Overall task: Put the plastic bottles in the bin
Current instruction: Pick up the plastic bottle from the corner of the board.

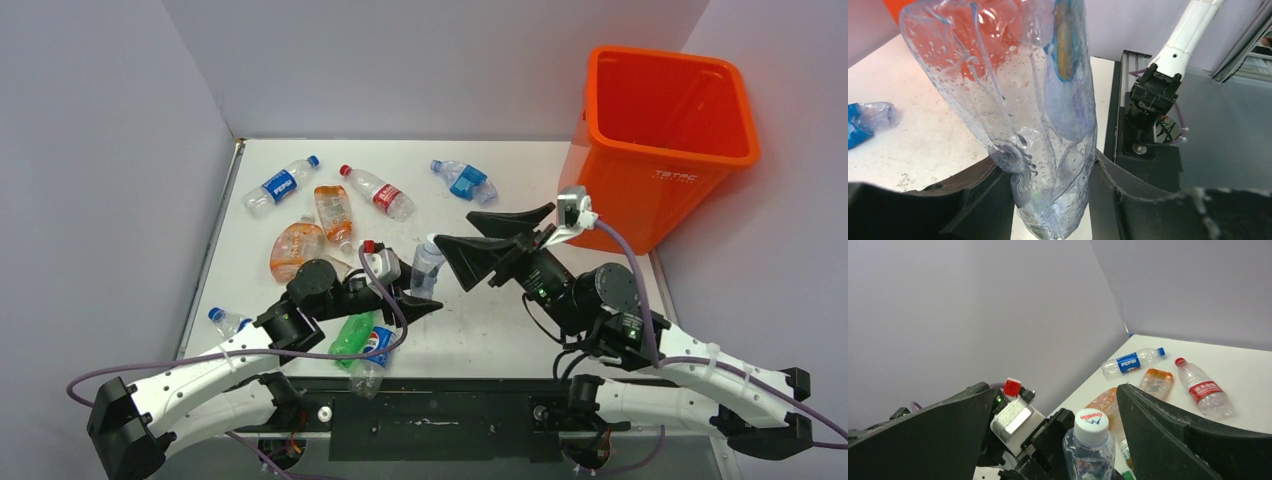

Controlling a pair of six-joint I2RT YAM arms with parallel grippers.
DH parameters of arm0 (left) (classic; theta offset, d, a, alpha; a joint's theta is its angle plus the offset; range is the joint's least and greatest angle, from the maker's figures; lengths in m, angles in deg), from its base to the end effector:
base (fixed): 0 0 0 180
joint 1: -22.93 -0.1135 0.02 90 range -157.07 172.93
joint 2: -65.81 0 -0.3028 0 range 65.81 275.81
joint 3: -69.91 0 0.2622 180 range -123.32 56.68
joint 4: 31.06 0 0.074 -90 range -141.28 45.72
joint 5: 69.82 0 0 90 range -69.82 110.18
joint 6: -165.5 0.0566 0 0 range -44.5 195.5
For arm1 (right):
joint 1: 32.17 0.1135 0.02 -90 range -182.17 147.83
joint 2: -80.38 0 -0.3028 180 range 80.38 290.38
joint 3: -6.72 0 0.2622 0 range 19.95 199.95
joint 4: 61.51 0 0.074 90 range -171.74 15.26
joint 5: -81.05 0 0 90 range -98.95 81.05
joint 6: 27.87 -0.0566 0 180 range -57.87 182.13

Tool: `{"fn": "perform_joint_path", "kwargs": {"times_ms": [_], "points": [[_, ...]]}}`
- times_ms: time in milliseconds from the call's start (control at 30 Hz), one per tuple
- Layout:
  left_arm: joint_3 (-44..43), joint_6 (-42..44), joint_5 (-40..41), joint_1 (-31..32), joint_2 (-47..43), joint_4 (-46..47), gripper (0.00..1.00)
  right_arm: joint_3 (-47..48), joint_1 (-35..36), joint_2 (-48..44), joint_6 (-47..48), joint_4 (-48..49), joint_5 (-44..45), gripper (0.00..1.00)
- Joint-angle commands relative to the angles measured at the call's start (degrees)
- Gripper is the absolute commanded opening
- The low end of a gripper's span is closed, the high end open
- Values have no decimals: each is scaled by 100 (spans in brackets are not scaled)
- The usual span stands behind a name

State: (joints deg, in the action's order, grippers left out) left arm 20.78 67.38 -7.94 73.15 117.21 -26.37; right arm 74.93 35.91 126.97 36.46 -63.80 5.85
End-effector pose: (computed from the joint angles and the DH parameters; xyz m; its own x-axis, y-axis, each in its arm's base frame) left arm 0.1183 -0.1838 0.3450 -0.1115 -0.0607 -0.9919 0.9731 0.1958 -0.1214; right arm 0.0795 0.1589 0.4727 -0.2382 0.5300 -0.8139 -0.7808 0.3938 0.4850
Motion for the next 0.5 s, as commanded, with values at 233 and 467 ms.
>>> {"fn": "perform_joint_path", "kwargs": {"times_ms": [233, 467], "points": [[129, 784, 723, 304, -174, 3, 12, 2759, 45, 1735, 31, -3903, 399, 86], [195, 984, 834, 394, -300, 89, 6, 2677, 48, 1809, -161, -3974, 558, 65]]}}
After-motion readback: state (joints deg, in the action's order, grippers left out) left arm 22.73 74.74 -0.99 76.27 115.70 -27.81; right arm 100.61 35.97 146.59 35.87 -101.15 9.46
